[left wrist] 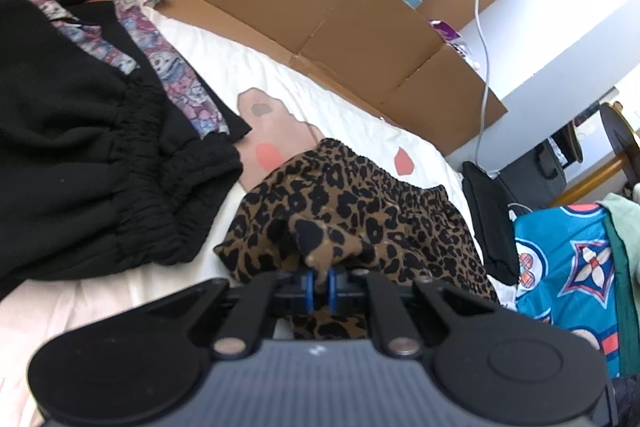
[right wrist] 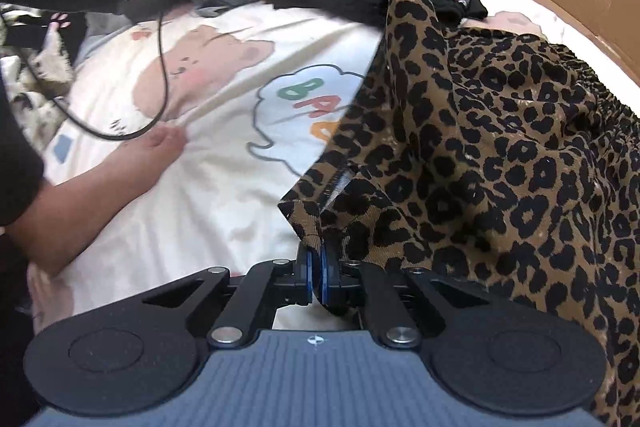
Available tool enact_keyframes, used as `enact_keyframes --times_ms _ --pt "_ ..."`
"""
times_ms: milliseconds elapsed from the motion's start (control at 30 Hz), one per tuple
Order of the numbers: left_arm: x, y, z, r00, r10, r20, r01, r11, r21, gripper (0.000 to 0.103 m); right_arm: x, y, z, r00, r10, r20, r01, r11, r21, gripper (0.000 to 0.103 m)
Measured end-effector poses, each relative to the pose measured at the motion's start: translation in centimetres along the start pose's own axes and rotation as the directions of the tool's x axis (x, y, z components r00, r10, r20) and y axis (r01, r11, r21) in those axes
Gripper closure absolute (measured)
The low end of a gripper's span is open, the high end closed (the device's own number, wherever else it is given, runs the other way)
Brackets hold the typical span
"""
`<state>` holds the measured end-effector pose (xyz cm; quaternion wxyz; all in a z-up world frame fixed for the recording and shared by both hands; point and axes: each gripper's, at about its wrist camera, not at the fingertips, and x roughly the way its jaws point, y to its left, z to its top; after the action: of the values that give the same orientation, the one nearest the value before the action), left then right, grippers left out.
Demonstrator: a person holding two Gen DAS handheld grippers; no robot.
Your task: Fold clothes
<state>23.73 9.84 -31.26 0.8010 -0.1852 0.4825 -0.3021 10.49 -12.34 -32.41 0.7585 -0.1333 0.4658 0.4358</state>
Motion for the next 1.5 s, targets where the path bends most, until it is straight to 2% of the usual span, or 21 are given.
enact_keyframes --times_ms 133,300,367,433,467,533,567,667,700,800,933,1100,1200,1233,1267,1333,1400,1500 --pt "-1.0 0.4 -0.1 1.000 0.003 -0.010 -0.004 0.999 -0.048 0.095 -0.9 -0.2 -0.8 0.999 0.030 -0.027 -0.030 1.000 0.009 0.101" --pt "-1.5 2.1 -1.5 0.994 0.089 -0.068 -0.095 0.992 -0.085 0.095 -0.9 -0.6 -1.7 0.996 0.044 -0.081 -0.041 0.998 0.044 0.095" --pt "-1.5 3.3 -2.3 0.986 0.135 -0.096 -0.145 0.983 -0.111 0.095 -1.3 -1.1 -1.8 0.994 0.072 -0.082 -0.064 0.994 0.093 0.089" --pt "-1.5 4.5 -3.2 0.976 0.177 -0.124 -0.193 0.972 -0.134 0.095 -1.9 -1.7 -1.7 0.990 0.127 -0.060 -0.116 0.981 0.158 0.077" --pt "-1.4 5.1 -3.6 0.971 0.195 -0.137 -0.214 0.966 -0.145 0.095 -2.1 -1.9 -1.6 0.987 0.150 -0.047 -0.139 0.973 0.185 0.076" --pt "-1.2 6.3 -4.3 0.963 0.217 -0.161 -0.244 0.954 -0.173 0.095 -2.6 -2.0 -1.4 0.987 0.162 -0.017 -0.154 0.963 0.222 0.062" --pt "-1.2 6.7 -4.5 0.961 0.221 -0.166 -0.250 0.951 -0.184 0.094 -2.7 -2.1 -1.2 0.988 0.156 0.000 -0.152 0.960 0.235 0.061" --pt "-1.2 7.2 -4.7 0.956 0.239 -0.171 -0.270 0.945 -0.187 0.090 -1.8 -2.2 -0.7 0.997 0.078 -0.004 -0.073 0.958 0.279 0.061" --pt "-1.3 7.2 -4.7 0.955 0.245 -0.168 -0.274 0.944 -0.181 0.086 -1.2 -2.1 -0.6 0.998 0.062 -0.020 -0.054 0.958 0.280 0.061" --pt "-1.3 7.1 -4.7 0.955 0.249 -0.161 -0.274 0.948 -0.163 0.082 0.9 -1.4 -0.1 0.997 0.036 -0.061 -0.019 0.964 0.264 0.061" --pt "-1.4 6.7 -4.6 0.961 0.236 -0.145 -0.256 0.956 -0.144 0.060 2.6 -0.4 0.7 0.995 -0.016 -0.100 0.041 0.966 0.256 0.059" --pt "-1.3 6.3 -4.5 0.971 0.210 -0.114 -0.225 0.964 -0.140 0.060 4.2 -0.2 1.5 0.987 -0.099 -0.130 0.128 0.963 0.237 0.054" --pt "-1.0 6.5 -4.3 0.979 0.184 -0.082 -0.195 0.969 -0.152 0.060 5.1 -0.1 1.2 0.979 -0.131 -0.158 0.164 0.962 0.217 0.055" --pt "-0.8 6.6 -4.2 0.981 0.177 -0.075 -0.187 0.970 -0.155 0.060 5.1 0.0 1.1 0.978 -0.134 -0.161 0.166 0.965 0.202 0.058" --pt "-0.5 6.6 -4.1 0.982 0.173 -0.073 -0.182 0.971 -0.156 0.060 5.0 0.1 1.1 0.978 -0.131 -0.163 0.161 0.969 0.188 0.065" --pt "0.0 6.6 -4.0 0.982 0.169 -0.081 -0.180 0.972 -0.153 0.060 4.4 0.1 1.0 0.979 -0.111 -0.172 0.142 0.974 0.177 0.090" --pt "0.5 6.4 -3.9 0.982 0.164 -0.092 -0.176 0.974 -0.141 0.061 3.6 -0.3 0.7 0.981 -0.080 -0.179 0.116 0.974 0.196 0.097" --pt "0.7 6.2 -4.0 0.983 0.151 -0.104 -0.165 0.976 -0.145 0.079 2.3 -0.7 0.1 0.982 -0.050 -0.184 0.091 0.970 0.224 0.101"
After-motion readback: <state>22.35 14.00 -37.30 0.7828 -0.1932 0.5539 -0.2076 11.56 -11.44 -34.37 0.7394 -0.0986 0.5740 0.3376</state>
